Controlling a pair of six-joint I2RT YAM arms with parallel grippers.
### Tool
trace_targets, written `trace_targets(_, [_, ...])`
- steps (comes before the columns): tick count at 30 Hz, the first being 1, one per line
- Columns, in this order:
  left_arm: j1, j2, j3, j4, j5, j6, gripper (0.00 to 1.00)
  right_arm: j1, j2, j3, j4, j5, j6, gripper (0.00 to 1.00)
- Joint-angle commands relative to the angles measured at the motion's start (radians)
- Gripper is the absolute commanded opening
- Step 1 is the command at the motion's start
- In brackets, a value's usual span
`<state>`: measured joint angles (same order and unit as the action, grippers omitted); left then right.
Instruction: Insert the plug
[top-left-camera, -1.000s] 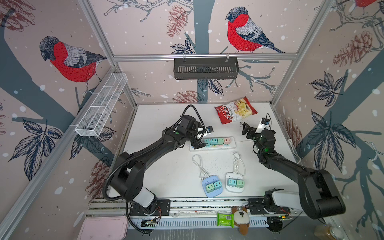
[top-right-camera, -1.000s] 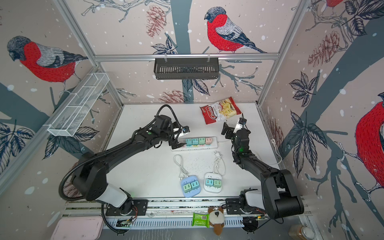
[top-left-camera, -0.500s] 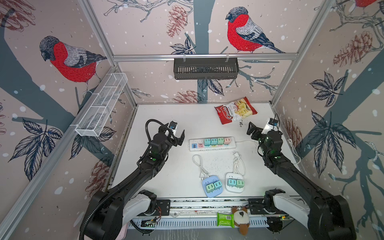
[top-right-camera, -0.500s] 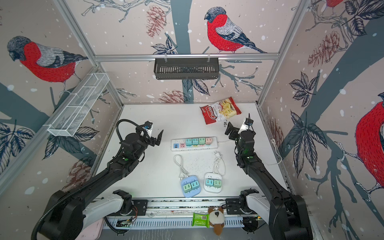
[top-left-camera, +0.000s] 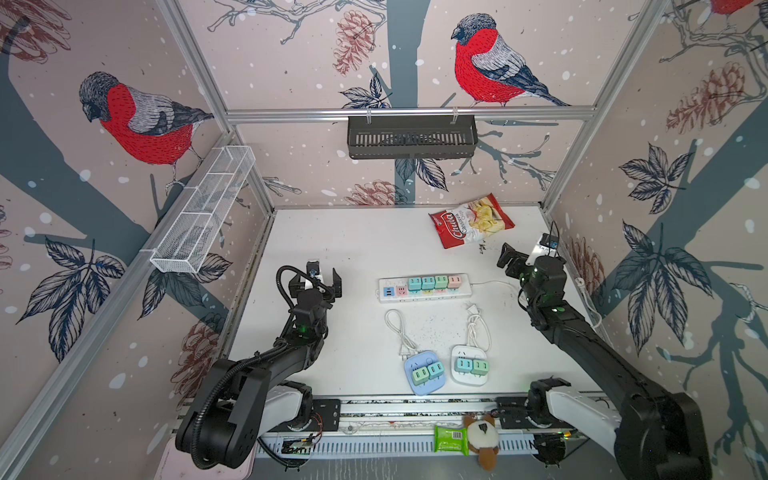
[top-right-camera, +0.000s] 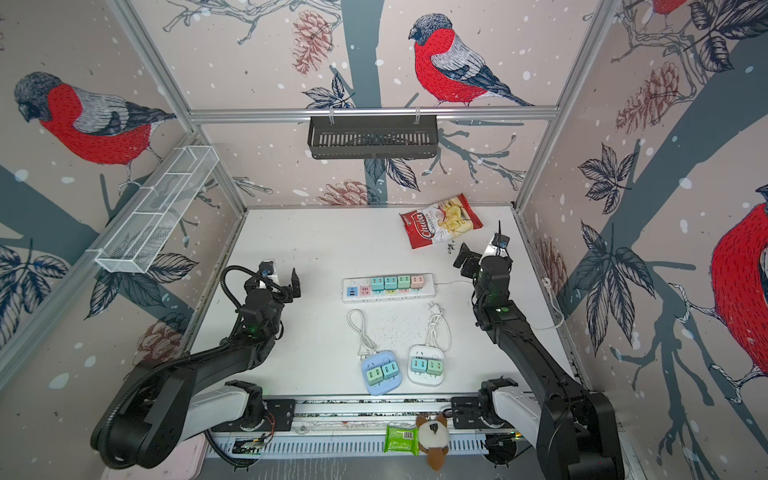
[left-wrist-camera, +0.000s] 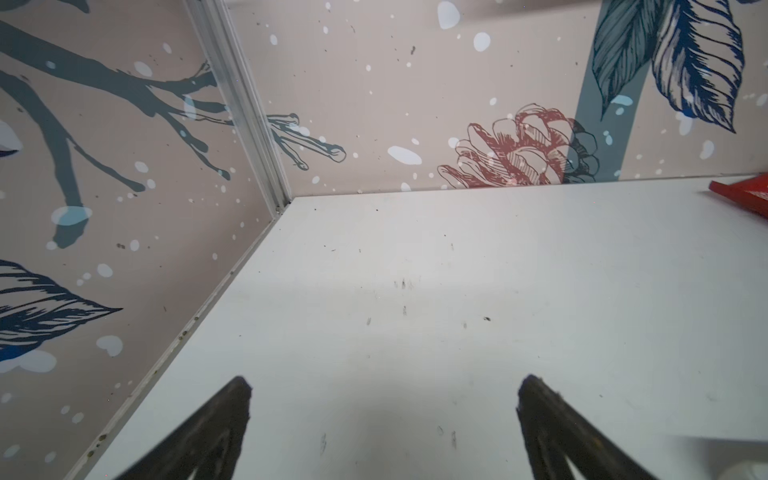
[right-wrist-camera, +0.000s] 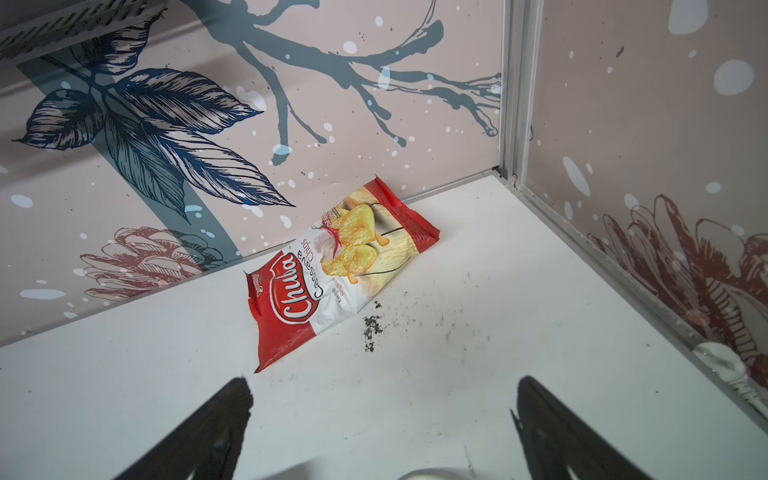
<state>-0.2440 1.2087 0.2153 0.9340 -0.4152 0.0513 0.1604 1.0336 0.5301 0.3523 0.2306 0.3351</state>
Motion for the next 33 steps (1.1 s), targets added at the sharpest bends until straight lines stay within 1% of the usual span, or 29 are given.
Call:
trace_targets(1, [0.007,0.061,-0.007,0.126,-0.079,-0.027,0.99,-0.002,-0.022,-0.060,0.111,0.041,-0.130,1.00])
trace_targets(2, [0.009,0.101,-0.011,0.157,-0.089,-0.031,1.00,-0.002,-0.028,-0.090,0.154,0.056,-0.159,1.00])
trace_targets(3, [0.008,0.136,-0.006,0.199,-0.111,-0.011,0.99,-0.004,-0.030,-0.110,0.184,0.072,-0.172,1.00])
trace_targets(4, [0.003,0.157,0.010,0.198,-0.123,-0.001,0.99,-0.007,-0.024,-0.128,0.212,0.085,-0.184,1.00])
trace_targets(6, [0.009,0.164,0.033,0.156,-0.114,-0.007,0.99,-0.015,0.006,-0.141,0.246,0.087,-0.212,0.99])
trace_targets(9, [0.031,0.252,-0.014,0.349,-0.129,-0.004,0.99,-0.030,0.091,-0.132,0.285,0.101,-0.210,1.00])
trace_targets(10, [0.040,0.277,-0.018,0.396,-0.118,0.004,0.99,-0.037,0.128,-0.127,0.298,0.100,-0.210,1.00])
trace_targets(11, [0.050,0.276,-0.005,0.368,-0.099,-0.004,0.98,-0.039,0.159,-0.119,0.300,0.104,-0.217,0.99])
trace_targets(13, [0.081,0.245,0.023,0.254,-0.050,-0.044,0.98,-0.041,0.204,-0.109,0.322,0.117,-0.241,1.00])
trace_targets(15, [0.118,0.258,0.005,0.277,-0.002,-0.080,0.98,-0.042,0.243,-0.136,0.404,0.131,-0.264,0.99])
trace_targets(16, [0.130,0.289,-0.005,0.319,-0.001,-0.093,0.98,-0.043,0.264,-0.160,0.474,0.132,-0.269,1.00])
trace_targets(17, [0.129,0.322,-0.004,0.368,-0.002,-0.078,0.97,-0.046,0.290,-0.184,0.548,0.115,-0.284,0.99])
trace_targets(19, [0.129,0.331,0.010,0.355,0.006,-0.065,0.98,-0.041,0.347,-0.182,0.596,0.117,-0.312,0.99])
trace_targets(20, [0.128,0.313,0.021,0.311,0.002,-0.074,0.98,-0.043,0.364,-0.157,0.550,0.118,-0.301,1.00])
trace_targets(21, [0.129,0.294,0.036,0.246,0.000,-0.096,0.99,-0.051,0.376,-0.149,0.541,0.101,-0.294,1.00])
trace_targets(23, [0.128,0.297,0.026,0.276,-0.009,-0.094,0.99,-0.069,0.399,-0.174,0.596,0.052,-0.294,1.00])
trace_targets(26, [0.127,0.296,0.032,0.260,-0.010,-0.098,0.99,-0.100,0.467,-0.167,0.633,-0.034,-0.294,1.00])
trace_targets(28, [0.130,0.296,0.038,0.251,-0.005,-0.100,0.99,-0.114,0.468,-0.145,0.584,-0.059,-0.282,1.00])
trace_targets(29, [0.131,0.296,0.038,0.248,-0.004,-0.100,0.99,-0.123,0.469,-0.154,0.604,-0.079,-0.280,1.00])
trace_targets(31, [0.132,0.296,0.038,0.249,-0.004,-0.100,0.99,-0.128,0.470,-0.149,0.592,-0.089,-0.277,1.00])
trace_targets(33, [0.132,0.296,0.037,0.249,-0.004,-0.100,0.99,-0.132,0.462,-0.174,0.626,-0.100,-0.275,1.00])
